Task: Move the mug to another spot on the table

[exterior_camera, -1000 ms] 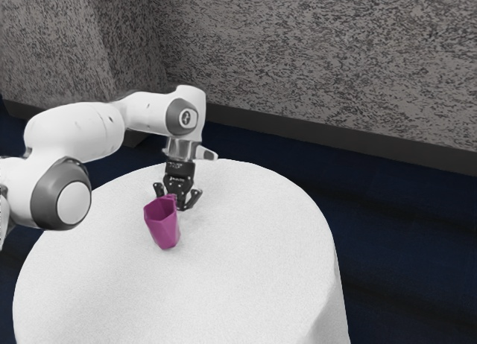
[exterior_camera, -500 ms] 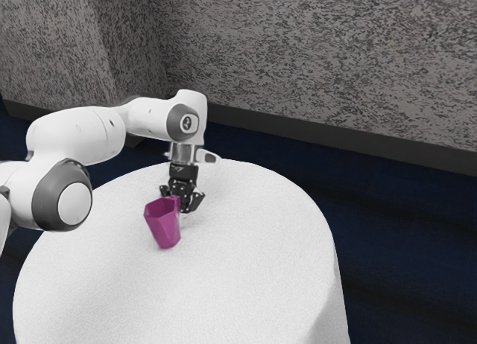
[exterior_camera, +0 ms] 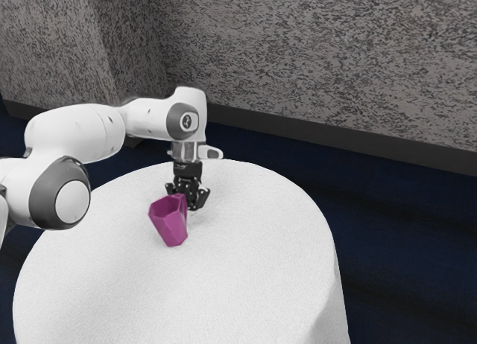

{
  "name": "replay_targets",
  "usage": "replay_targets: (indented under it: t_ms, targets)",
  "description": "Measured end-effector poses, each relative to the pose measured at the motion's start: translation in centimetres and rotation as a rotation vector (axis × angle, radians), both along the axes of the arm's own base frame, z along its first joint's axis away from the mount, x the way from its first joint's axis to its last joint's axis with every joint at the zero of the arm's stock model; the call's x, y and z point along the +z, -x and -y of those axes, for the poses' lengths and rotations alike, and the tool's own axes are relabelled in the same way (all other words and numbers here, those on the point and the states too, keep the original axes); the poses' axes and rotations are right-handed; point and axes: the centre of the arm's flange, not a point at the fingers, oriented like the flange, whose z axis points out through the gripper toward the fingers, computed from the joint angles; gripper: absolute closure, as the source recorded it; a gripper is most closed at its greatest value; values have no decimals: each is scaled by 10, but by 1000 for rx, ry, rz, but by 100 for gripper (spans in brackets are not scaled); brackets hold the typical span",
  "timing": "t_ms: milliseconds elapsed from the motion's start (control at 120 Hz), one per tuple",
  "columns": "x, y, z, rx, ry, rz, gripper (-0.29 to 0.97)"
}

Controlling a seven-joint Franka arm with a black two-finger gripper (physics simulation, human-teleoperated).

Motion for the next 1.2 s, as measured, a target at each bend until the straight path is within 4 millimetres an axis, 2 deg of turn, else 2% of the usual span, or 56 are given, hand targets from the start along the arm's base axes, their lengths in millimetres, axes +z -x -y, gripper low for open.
replay_targets:
  t_ms: [175,317,525,808,908,992,1117,1200]
  targets:
    - [-1,0,1,-3,8,6,32]
    - [5,2,-2,-5,10,6,18]
    - [20,3,1,-15,9,18,9]
    - [73,2,9,-30,-3,84,5]
    - [109,5,19,-41,-10,124,4]
    - [159,16,27,-38,-16,186,4]
    - [242,78,20,-3,-37,312,3]
    - [293,105,3,34,-46,417,3]
